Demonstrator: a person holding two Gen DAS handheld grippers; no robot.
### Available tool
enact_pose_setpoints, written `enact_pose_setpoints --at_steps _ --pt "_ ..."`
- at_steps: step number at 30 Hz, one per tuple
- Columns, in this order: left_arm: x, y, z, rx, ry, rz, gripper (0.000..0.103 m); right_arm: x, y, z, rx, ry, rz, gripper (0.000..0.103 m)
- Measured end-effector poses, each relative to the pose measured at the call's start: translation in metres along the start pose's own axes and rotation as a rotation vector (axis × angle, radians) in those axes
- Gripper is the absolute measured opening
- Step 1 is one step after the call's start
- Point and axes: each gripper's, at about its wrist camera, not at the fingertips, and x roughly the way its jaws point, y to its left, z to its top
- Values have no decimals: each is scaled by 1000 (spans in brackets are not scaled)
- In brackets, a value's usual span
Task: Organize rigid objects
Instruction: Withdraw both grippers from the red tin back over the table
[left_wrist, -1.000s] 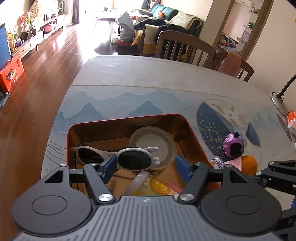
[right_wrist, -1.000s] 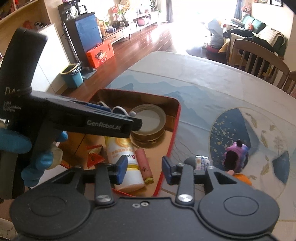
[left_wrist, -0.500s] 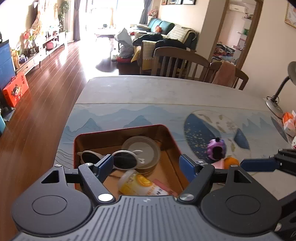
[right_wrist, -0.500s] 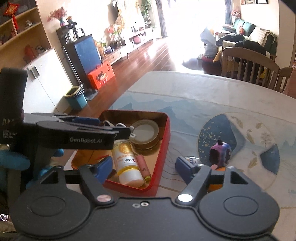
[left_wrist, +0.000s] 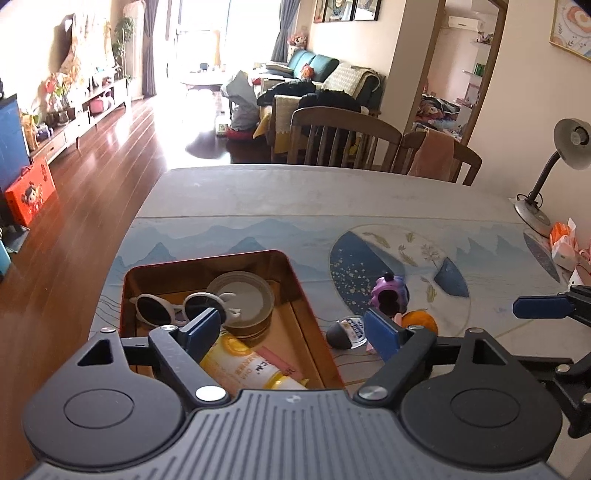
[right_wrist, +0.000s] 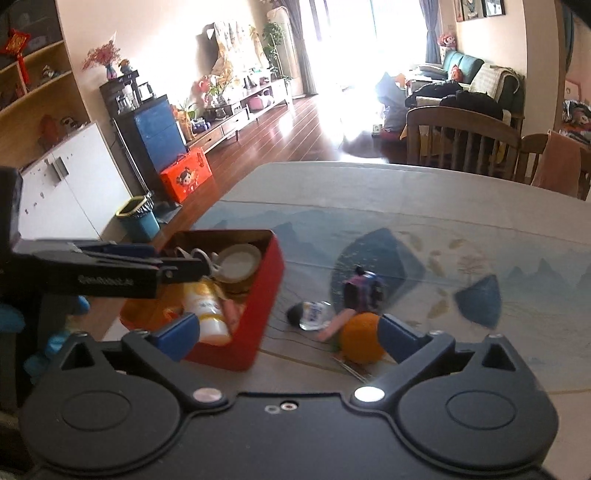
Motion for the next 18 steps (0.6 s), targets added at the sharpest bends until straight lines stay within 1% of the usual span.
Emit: enact_pose_setpoints --at_steps 6,10,15,18 --pt "6 -25 -6 2 11 -10 86 -3 -20 -10 -26 27 -2 103" --pt "13 -41 -8 -2 20 -12 86 -4 -33 -15 -49 44 13 103" --pt "27 -62 1 -6 25 -7 86 3 -55 -19 -66 70 15 102" --pt "40 -73 9 -9 33 18 86 10 -64 -21 -77 85 20 101"
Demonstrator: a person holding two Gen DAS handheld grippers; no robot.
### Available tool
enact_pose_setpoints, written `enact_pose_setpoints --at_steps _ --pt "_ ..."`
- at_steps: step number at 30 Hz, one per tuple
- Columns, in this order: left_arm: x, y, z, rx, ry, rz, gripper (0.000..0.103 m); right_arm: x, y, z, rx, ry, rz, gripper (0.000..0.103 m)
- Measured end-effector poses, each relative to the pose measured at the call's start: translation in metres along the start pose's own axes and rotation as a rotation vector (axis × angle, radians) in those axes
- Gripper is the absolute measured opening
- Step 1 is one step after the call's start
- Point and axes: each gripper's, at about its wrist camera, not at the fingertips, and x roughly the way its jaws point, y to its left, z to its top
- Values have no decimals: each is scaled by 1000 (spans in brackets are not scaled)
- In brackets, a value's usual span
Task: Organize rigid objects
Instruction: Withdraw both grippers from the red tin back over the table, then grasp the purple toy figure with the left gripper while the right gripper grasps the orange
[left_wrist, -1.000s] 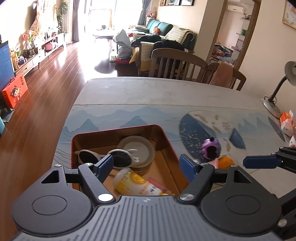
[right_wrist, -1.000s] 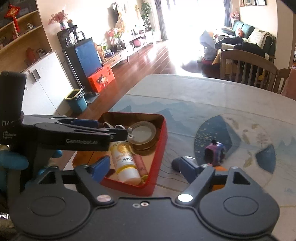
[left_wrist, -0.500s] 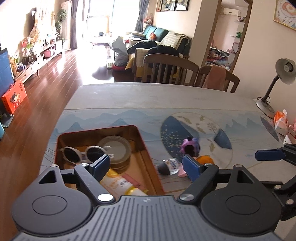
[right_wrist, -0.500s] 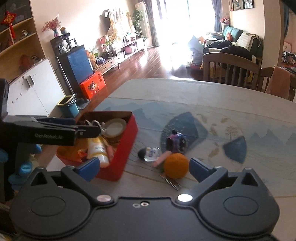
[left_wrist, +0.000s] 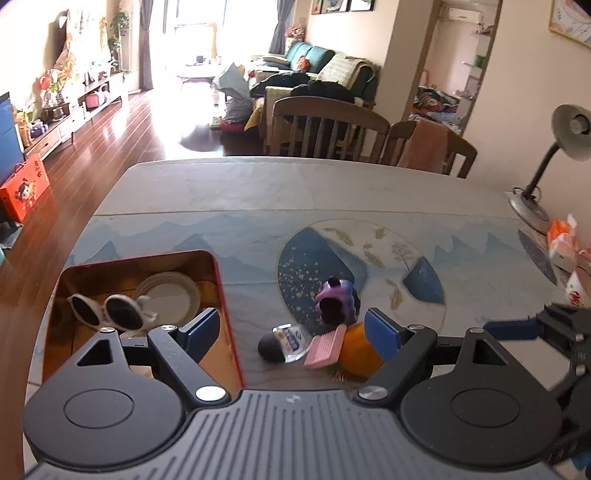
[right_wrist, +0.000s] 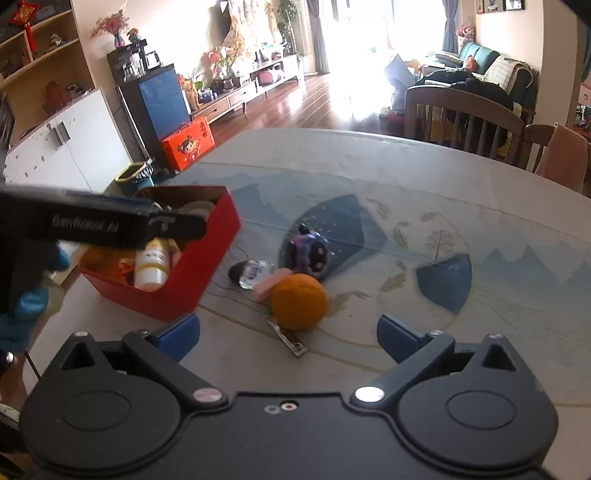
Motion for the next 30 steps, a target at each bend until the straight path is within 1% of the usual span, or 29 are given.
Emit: enact_pose_setpoints --at_steps 4,7,9,11,13,15,18,22,26,28,30 --pt "20 -9 8 -27 25 24 86 11 -4 -3 -52 17 6 99" --pt "39 -18 13 -19 53 35 86 22 -8 -4 -72 29 25 97" --pt "52 -23 16 -15 85 18 86 30 -10 -4 -82 33 35 93" --pt "67 -28 20 -1 135 -21 86 38 -14 -3 -89 42 43 90" --pt "79 -34 21 11 161 -22 86 47 -17 -2 -89 56 61 86" --pt "91 -37 23 15 184 -35 86 54 -20 -1 -90 67 73 85" --pt "108 -41 26 13 213 -31 86 63 -24 1 -89 75 85 84" --pt "126 -40 30 -15 241 -7 86 75 -26 4 -92 82 104 82" --pt "140 -37 32 -56 268 -15 86 87 -28 5 -84 100 122 77" --pt "145 -38 31 -57 278 -23 86 93 -30 5 -69 109 135 75" --pt "149 -41 30 -36 281 -22 86 97 -31 6 -64 112 146 74"
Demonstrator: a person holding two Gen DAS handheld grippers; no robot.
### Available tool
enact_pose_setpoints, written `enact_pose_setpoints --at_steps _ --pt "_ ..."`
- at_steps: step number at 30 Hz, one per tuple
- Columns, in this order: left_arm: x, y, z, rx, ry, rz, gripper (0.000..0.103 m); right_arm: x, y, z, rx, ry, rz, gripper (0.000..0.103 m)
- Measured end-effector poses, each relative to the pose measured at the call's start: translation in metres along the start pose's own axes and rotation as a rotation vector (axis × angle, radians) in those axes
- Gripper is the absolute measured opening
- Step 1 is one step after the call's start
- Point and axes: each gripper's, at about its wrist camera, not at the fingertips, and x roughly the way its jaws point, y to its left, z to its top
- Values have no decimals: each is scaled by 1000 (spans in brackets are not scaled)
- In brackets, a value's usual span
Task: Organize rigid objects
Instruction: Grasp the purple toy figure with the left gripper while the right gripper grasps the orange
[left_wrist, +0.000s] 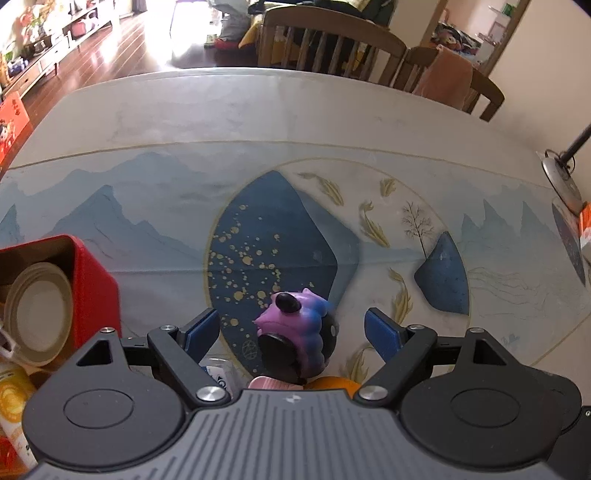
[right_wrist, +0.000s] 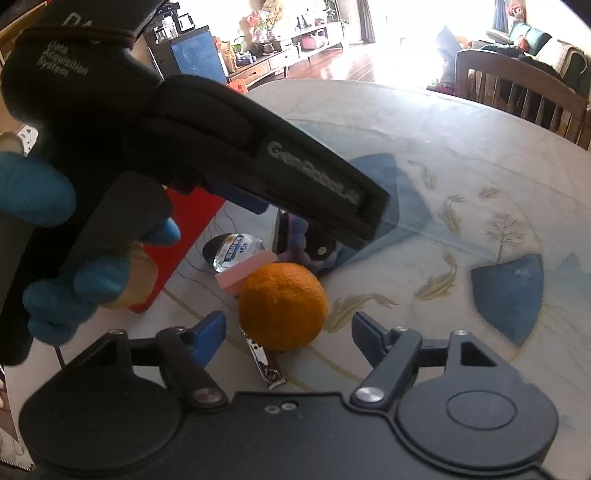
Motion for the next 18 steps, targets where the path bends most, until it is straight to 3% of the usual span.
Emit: enact_pose_setpoints --at_steps 5,9,12,18 --pt "9 -5 0 30 8 5 84 7 -2 4 16 -3 15 69" --pt "14 -7 -1 55 25 10 61 11 -3 4 11 3 19 64" --pt "17 -6 -2 53 33 2 51 12 -3 5 4 7 23 56" --pt "16 -6 -4 59 26 3 50 12 -5 6 14 8 22 53"
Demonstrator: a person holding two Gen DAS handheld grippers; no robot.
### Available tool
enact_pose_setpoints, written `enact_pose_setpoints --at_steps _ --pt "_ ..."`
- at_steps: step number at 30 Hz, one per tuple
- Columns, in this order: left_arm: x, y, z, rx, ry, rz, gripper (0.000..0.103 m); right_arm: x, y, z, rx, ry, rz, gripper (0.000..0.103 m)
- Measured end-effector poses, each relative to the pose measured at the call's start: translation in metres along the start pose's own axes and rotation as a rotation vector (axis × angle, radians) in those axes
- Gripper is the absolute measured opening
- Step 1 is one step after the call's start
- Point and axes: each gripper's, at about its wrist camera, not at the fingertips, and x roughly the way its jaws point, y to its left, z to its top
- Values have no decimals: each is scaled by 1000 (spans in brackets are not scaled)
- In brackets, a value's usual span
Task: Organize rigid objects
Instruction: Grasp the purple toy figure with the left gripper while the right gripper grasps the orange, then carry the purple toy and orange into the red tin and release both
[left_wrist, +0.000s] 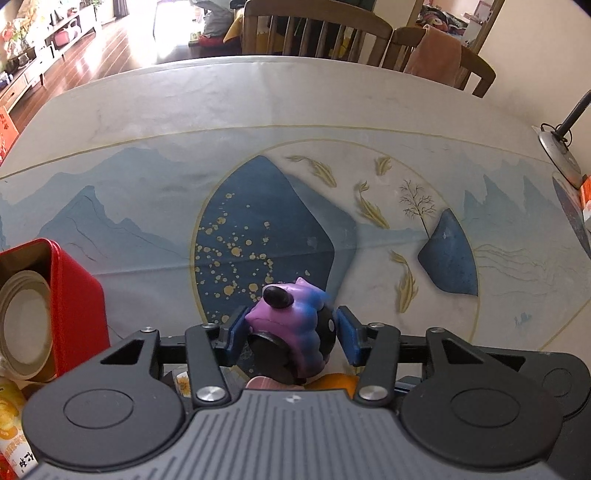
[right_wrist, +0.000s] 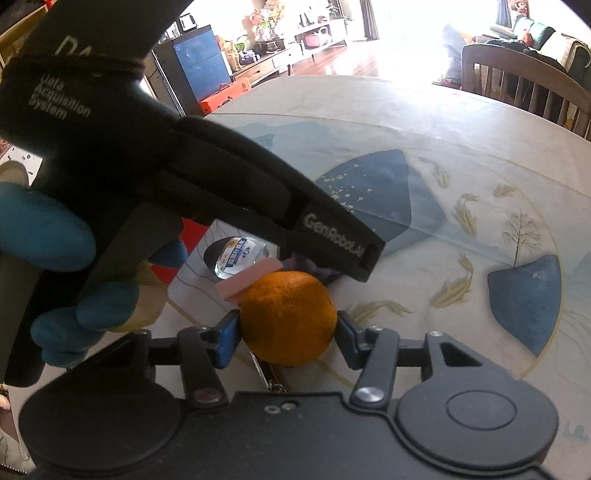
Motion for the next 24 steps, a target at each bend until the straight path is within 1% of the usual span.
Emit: enact_pose_setpoints --at_steps 3,11,18,24 --pt "-1 -1 -2 5 -3 5 50 -4 -3 -4 8 2 -15 52" --pt "-10 4 -6 -24 -14 7 50 -24 -20 -22 71 -7 -41 53" --pt "-28 10 -11 -55 -49 11 50 -49 -33 -39 140 -36 -66 53" --pt "-48 15 -21 -81 -62 6 50 -68 -28 -44 181 -70 -87 53"
